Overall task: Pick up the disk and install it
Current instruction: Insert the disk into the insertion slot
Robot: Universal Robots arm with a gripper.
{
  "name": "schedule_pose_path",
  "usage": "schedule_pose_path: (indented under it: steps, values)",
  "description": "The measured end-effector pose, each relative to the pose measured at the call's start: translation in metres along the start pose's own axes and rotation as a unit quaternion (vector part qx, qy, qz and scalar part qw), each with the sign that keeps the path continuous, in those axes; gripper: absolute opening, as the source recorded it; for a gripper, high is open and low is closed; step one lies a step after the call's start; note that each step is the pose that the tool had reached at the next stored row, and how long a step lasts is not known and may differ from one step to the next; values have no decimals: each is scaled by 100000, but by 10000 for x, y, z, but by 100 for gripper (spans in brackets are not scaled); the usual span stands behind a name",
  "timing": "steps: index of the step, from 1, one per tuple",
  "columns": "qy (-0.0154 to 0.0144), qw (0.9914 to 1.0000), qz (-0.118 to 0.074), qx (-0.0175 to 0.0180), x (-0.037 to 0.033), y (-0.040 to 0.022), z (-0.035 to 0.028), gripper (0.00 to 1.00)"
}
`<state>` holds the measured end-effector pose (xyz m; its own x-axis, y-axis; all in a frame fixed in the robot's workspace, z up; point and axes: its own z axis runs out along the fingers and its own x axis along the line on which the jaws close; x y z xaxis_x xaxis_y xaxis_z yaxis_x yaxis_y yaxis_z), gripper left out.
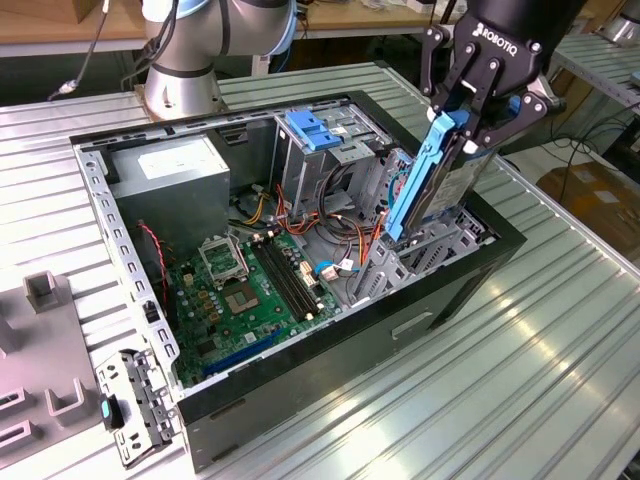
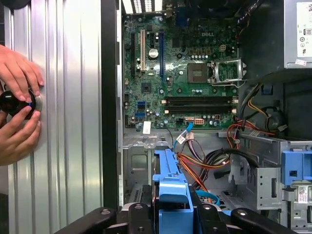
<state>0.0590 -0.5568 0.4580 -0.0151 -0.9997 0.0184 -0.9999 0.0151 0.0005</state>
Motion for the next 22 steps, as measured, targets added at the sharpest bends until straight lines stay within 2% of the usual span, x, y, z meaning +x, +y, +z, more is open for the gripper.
schedule_pose_path:
  steps: [9, 16, 22]
  values:
    - [-6, 99999, -220, -231, -1, -9, 86, 37]
    - [-2, 99998, -258, -625, -3, -33, 170, 37]
    - [4, 99997, -262, -743, -4, -47, 212, 37]
